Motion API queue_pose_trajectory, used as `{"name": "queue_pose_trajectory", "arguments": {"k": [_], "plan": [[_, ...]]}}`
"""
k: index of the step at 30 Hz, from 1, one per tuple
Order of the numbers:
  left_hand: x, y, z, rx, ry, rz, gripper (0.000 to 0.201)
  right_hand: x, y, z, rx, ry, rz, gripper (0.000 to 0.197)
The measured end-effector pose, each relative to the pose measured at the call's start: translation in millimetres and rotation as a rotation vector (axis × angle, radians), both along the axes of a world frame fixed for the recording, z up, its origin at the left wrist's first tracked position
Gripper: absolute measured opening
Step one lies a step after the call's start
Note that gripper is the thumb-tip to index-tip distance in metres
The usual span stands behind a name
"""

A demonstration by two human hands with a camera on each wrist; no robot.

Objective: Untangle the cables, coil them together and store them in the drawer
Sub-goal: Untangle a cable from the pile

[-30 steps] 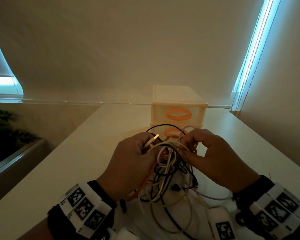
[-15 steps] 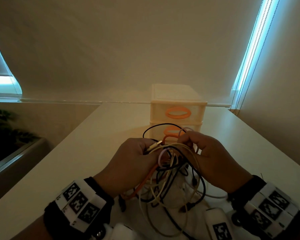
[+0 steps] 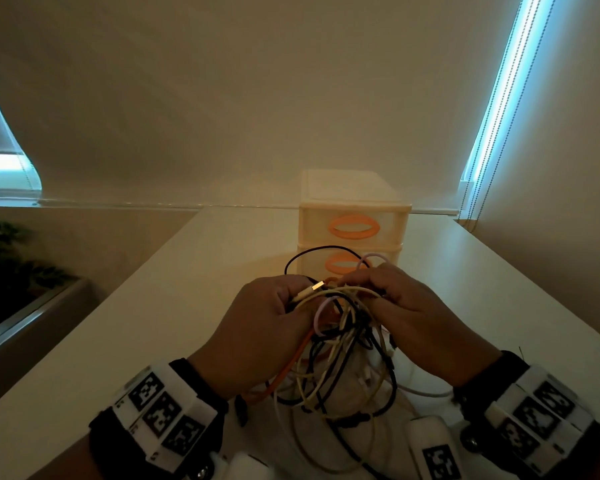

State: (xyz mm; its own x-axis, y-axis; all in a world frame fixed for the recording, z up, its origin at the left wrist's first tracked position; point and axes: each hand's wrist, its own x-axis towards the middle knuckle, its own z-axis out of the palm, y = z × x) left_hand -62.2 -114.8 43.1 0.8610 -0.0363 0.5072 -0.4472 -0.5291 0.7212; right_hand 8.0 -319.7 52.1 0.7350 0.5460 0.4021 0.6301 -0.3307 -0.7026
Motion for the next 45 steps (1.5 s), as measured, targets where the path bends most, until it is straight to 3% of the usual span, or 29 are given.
{"name": "queue_pose_trajectory", "arguments": {"k": [5, 11, 18, 24, 27, 32, 37, 41, 44, 45], "plan": [[0, 1, -3, 0.001, 0.008, 0.014, 0.027, -3, -4, 7, -0.029, 0.003, 0.059, 0.033], [0, -3, -4, 0.048, 0.036, 0.003, 0.020, -9, -6, 14, -0.108, -0.035, 0.123, 0.043], [-1, -3, -3, 0.076, 0.066, 0.008, 0.020, 0, -3, -2, -0.070, -0.191, 0.030, 0.021], [-4, -2, 2, 0.098, 0.041, 0.010, 0.019, -4, 2, 3, 0.071, 0.080, 0.114, 0.013], [-4, -1, 3, 0.135, 0.020, 0.044, 0.018, -4, 3, 1, 0.106, 0.158, 0.137, 0.026], [-7, -1, 4, 0.140, -0.008, 0.090, 0.034, -5, 11, 0, 0.154, 0.284, 0.133, 0.028], [-8, -3, 3, 0.167, -0.018, 0.148, 0.017, -4, 14, -1, 0.144, 0.390, 0.105, 0.020], [-8, 5, 10, 0.126, -0.022, 0.128, 0.017, -7, 9, 3, 0.120, 0.428, 0.159, 0.011], [-9, 16, 23, -0.117, -0.040, 0.092, 0.035, -4, -1, 4, 0.081, 0.407, 0.194, 0.043], [-8, 23, 28, -0.243, -0.069, 0.108, 0.037, -2, -3, 4, 0.052, 0.347, 0.172, 0.044]]}}
